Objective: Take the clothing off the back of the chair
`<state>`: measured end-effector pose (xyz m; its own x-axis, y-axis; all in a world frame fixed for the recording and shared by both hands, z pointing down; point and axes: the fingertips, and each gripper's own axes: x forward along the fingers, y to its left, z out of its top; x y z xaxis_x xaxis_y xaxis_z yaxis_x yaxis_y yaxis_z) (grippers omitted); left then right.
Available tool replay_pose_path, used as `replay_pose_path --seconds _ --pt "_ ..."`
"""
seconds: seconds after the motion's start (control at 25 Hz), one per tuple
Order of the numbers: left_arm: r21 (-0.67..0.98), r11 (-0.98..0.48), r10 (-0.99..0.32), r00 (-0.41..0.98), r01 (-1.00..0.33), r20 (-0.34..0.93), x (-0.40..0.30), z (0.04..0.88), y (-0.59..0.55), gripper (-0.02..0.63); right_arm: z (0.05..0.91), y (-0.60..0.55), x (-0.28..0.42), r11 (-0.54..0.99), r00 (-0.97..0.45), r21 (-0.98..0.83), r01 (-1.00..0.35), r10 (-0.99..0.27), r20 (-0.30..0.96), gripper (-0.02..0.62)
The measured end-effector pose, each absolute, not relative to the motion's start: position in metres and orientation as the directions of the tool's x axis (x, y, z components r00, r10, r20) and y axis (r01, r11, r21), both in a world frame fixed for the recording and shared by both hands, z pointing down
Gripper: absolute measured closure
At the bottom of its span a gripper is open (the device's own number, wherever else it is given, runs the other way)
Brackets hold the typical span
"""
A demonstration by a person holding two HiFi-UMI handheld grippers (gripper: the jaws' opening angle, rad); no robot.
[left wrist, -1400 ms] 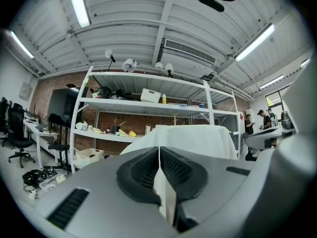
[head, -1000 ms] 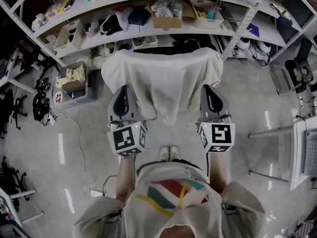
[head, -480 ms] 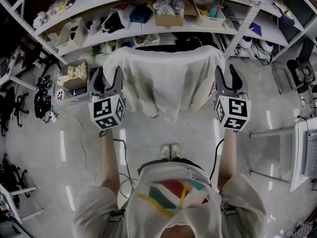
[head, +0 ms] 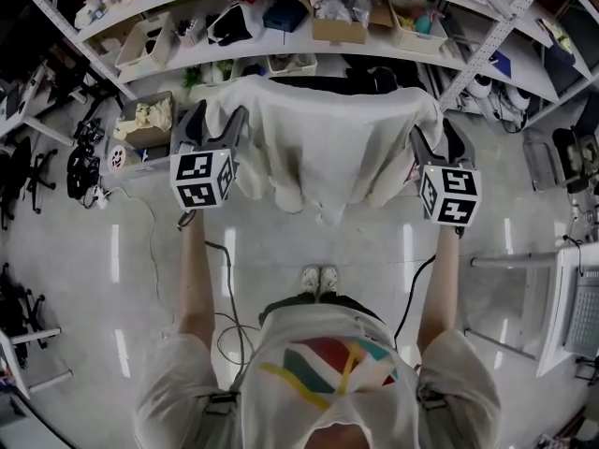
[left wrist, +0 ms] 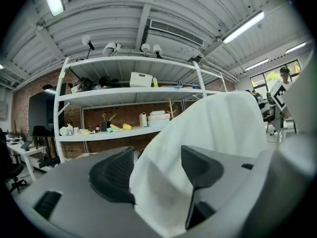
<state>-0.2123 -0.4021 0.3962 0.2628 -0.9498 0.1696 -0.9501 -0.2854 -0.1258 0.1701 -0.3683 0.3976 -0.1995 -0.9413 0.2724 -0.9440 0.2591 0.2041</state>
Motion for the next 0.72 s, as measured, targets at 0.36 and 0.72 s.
replay_pose_path --seconds 0.36,0.72 --pt "-0.113 -0.409 -0.903 0.385 -0.905 0.189 -0.194 0.401 -0.422 0.321 0.399 -0.387 0.158 0.328 -0.265 0.198 -0.924 -0.921 0.287 0.331" --pt "-0.170 -0.483 -0.868 0.443 -0.859 0.227 -0.181 0.399 -0.431 0.322 0.403 -0.391 0.152 0.407 -0.338 0.176 -0.896 -0.885 0.322 0.376"
